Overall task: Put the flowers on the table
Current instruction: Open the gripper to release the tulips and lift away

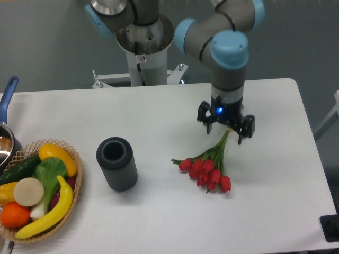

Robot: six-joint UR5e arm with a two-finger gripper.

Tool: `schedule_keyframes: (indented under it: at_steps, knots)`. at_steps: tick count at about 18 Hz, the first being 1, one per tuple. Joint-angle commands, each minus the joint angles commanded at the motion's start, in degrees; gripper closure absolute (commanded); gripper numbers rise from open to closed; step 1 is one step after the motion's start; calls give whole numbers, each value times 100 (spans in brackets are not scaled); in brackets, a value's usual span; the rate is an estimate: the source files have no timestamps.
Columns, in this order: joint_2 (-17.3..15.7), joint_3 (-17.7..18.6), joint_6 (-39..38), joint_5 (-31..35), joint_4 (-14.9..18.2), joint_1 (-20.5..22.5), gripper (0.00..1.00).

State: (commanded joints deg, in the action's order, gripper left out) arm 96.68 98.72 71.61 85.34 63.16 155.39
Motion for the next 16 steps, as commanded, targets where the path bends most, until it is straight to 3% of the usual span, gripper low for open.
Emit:
schedule_keyframes:
  at_steps: [3, 5, 12, 16]
  knots:
    - [-88, -528, 747, -17, 1125, 368, 0]
    - [-167, -704, 1397, -18, 1549, 527, 0]
    - [-510, -635, 3410, -343, 2033, 1406, 0]
    - [-545, -626, 3606, -369, 2095, 1486, 0]
